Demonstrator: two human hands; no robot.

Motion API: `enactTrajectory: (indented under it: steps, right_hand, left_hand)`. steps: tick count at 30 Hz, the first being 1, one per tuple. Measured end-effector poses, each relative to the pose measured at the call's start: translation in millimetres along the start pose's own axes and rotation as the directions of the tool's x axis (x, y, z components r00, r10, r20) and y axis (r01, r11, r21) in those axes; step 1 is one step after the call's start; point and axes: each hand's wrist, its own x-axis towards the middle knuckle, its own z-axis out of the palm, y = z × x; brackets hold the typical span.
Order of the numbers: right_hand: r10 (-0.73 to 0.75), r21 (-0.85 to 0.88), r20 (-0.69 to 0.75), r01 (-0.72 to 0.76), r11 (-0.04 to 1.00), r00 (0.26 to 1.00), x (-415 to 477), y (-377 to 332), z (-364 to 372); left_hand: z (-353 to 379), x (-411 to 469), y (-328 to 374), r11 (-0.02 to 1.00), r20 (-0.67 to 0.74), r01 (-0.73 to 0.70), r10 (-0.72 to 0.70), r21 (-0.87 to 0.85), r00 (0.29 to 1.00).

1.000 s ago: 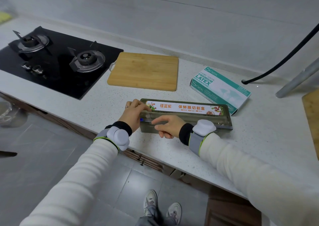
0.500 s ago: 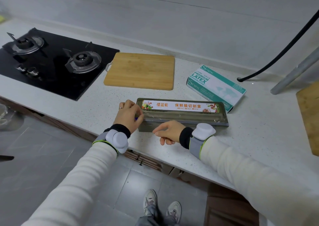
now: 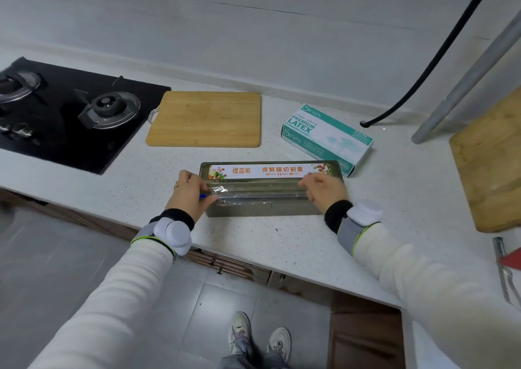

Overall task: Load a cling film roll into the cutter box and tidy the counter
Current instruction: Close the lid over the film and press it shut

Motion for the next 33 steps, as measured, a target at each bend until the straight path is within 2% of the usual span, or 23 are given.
enactTrajectory:
  steps: [2,4,7,9,16,23,33]
  right_hand:
    - [-0.021,-0.078,-0.244,0.002,0.997,0.97,8.9,10.9,-20.2]
    - [0.028,-0.12,-0.349,-0.075,0.99,0.937,16.5,22.2,-39.9]
    - [0.149,-0.277,-0.293,-0.233,0.932,0.945,25.6,37.6,-59.4]
    - [0.187,-0.304,-0.228,-0.252,0.919,0.956,28.8,45.3,-62.3]
    - [0.139,-0.179,-0.133,-0.162,0.97,0.981,29.4,46.6,-52.4]
    - [0.217,-0.054,-0.123,-0.225,0.973,0.968,33.7,48.1,-51.8]
    - [0.27,-0.002,-0.119,-0.272,0.962,0.955,33.6,53.4,-53.8]
  left_hand:
    - [1.6,-0.7,-1.2,1.0,0.005,0.005,-0.005,-0.025,1.0]
    - [3.2,-1.4,-3.1,0.999,0.006,0.015,-0.015,-0.04,1.0]
    - [5.7,-2.3,-5.6,0.999,-0.002,0.025,-0.025,-0.042,1.0]
    - [6.7,-2.4,-7.7,0.999,-0.007,0.028,-0.029,-0.041,1.0]
    - [9.9,-1.3,-10.7,0.998,-0.013,0.049,-0.049,-0.032,0.999]
    - [11.2,-2.5,-10.2,0.998,-0.019,0.058,-0.059,-0.031,0.998]
    - [11.6,-2.0,-9.0,0.995,-0.019,0.082,-0.083,-0.048,0.996]
